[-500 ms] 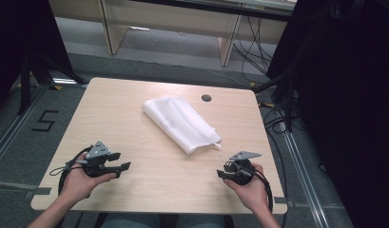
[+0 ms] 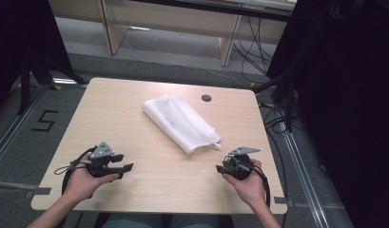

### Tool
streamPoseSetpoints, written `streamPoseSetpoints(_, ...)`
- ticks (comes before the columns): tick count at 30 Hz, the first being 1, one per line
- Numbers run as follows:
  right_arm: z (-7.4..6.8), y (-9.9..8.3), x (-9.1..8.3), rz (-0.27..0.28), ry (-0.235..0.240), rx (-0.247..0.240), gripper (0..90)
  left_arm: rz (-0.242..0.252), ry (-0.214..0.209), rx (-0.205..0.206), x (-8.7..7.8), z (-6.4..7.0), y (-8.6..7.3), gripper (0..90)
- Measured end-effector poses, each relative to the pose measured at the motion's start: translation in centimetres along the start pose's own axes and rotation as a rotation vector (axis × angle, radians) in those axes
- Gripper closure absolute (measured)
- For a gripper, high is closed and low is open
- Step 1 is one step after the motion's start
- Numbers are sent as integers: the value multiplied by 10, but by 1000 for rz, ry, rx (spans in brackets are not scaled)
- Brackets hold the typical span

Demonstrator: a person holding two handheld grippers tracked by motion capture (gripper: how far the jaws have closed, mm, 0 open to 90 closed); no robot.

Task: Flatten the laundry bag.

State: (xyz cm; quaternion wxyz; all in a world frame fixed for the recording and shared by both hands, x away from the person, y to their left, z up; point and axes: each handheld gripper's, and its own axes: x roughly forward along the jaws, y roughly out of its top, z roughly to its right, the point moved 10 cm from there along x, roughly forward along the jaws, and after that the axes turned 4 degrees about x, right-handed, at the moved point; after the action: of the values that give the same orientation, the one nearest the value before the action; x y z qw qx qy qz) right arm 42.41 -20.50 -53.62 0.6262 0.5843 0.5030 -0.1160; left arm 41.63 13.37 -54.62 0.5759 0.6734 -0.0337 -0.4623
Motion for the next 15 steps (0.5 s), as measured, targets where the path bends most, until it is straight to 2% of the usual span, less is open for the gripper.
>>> streamPoseSetpoints(1,-3,1,0,-19,20,0,623,6,-1,1,-1,0,0,434)
streamPoseSetpoints(2,-4,5,3,-9,18,-13,620,10,-3,-14,-1,1,0,434)
streamPoseSetpoints(3,-5,9,6,4,31,-32,614,11,0,-10,-1,1,0,433)
streamPoseSetpoints(4,-7,13,8,8,39,-30,606,-9,-3,4,-2,1,-1,434)
streamPoseSetpoints(5,-7,14,10,-6,42,-32,599,7,-4,-9,-1,2,1,434)
streamPoseSetpoints(7,-11,18,11,-40,59,-4,590,8,-2,5,1,3,2,433)
streamPoseSetpoints(8,-11,21,12,-33,51,-8,587,2,-10,11,2,3,2,433)
streamPoseSetpoints(9,-11,26,14,-35,48,-13,574,15,-8,0,3,4,3,433)
streamPoseSetpoints(10,-10,29,16,-36,41,-20,560,-2,-16,7,4,4,2,432)
streamPoseSetpoints(12,-11,39,19,-38,38,-40,527,5,-14,-5,6,5,2,431)
streamPoseSetpoints(15,-17,56,27,-17,30,-42,477,-8,-19,14,5,4,1,431)
